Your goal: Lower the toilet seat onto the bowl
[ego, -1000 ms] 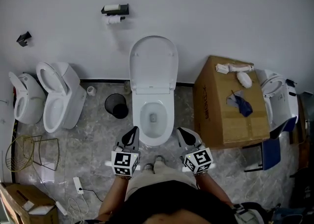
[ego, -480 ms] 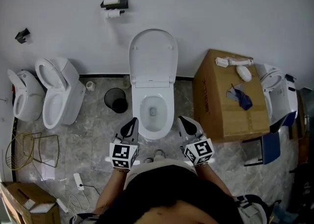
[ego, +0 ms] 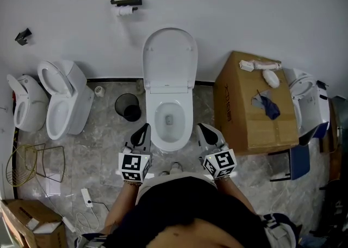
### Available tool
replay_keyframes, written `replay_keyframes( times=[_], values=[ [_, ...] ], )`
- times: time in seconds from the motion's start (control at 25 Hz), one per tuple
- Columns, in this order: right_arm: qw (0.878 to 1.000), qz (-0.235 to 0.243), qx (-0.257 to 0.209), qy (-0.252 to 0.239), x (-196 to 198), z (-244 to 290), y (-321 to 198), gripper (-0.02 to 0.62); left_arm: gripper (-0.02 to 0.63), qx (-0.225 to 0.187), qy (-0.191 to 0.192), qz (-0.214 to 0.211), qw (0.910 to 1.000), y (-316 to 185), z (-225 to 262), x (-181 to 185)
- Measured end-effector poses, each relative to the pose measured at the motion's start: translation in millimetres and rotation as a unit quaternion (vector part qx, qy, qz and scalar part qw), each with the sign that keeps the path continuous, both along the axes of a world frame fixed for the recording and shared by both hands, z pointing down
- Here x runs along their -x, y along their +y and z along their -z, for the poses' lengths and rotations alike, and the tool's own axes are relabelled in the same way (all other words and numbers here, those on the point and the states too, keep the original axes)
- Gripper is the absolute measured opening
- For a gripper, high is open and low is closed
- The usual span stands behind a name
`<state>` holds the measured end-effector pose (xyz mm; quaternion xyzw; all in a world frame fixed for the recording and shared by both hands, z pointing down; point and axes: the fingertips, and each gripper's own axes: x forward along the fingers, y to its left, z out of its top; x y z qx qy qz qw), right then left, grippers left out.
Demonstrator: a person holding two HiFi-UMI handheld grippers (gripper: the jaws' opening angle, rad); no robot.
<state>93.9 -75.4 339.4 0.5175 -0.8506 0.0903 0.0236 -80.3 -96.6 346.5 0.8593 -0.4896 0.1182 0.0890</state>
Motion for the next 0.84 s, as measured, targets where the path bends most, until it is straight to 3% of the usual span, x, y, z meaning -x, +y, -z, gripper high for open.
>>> replay_keyframes(
  times=[0.84],
  values=[
    [1.0,-0.016,-0.004,0.013,-4,-6,5,0.005,0.003,0.003,0.014,0.011,0.9998,9,-5,2]
  ],
)
